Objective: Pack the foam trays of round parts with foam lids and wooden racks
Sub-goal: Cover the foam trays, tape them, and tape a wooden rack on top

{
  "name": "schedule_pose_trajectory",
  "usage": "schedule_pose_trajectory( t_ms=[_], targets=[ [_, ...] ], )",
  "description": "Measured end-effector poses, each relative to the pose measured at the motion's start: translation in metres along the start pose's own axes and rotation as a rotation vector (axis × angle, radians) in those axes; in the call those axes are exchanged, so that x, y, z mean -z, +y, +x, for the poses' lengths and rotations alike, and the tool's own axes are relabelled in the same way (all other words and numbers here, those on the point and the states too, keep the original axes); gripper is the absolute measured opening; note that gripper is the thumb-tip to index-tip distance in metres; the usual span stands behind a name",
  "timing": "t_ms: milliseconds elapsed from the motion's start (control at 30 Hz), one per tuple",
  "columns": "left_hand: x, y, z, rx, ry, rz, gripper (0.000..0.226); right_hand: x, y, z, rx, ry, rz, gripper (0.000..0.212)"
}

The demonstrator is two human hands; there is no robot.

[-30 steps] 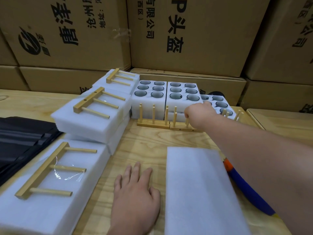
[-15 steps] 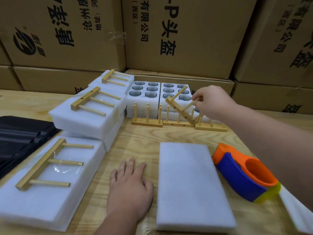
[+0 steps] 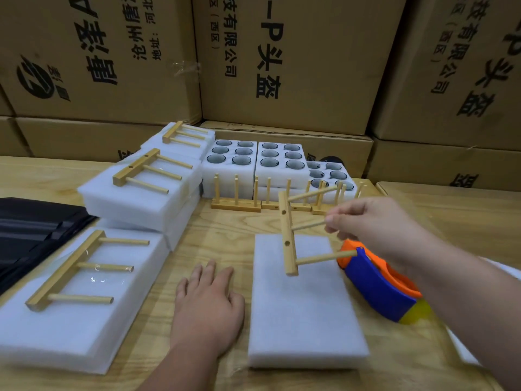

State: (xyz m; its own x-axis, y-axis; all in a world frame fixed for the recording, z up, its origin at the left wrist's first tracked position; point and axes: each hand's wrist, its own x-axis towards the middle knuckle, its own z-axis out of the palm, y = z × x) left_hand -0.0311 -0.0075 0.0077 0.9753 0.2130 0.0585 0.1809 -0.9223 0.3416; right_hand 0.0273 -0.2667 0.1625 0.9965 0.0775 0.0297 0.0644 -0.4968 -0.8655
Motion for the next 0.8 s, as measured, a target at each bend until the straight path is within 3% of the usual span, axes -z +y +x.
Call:
schedule_pose_trajectory(
  t_ms=[133, 333, 500, 800],
  targets=[
    [0.000, 0.000, 0.000, 0.002, -0.001, 0.000, 0.063, -0.013, 0.023, -0.019, -0.165, -0.071, 0.164, 0.007],
    [0.001, 0.000, 0.000, 0.002, 0.004, -0.003, 0.062, -0.026, 0.043, -0.028, -0.233, -0.072, 0.191, 0.007],
    [0.000, -0.001, 0.000, -0.001, -0.003, -0.009, 0.063, -0.033, 0.053, -0.027, -0.206, -0.070, 0.135, 0.013],
    [-0.003, -0.003, 0.002, -0.003, 0.003, -0.006, 0.064, -0.026, 0.065, -0.027, 0.013, 0.035, -0.229, 0.006]
  ],
)
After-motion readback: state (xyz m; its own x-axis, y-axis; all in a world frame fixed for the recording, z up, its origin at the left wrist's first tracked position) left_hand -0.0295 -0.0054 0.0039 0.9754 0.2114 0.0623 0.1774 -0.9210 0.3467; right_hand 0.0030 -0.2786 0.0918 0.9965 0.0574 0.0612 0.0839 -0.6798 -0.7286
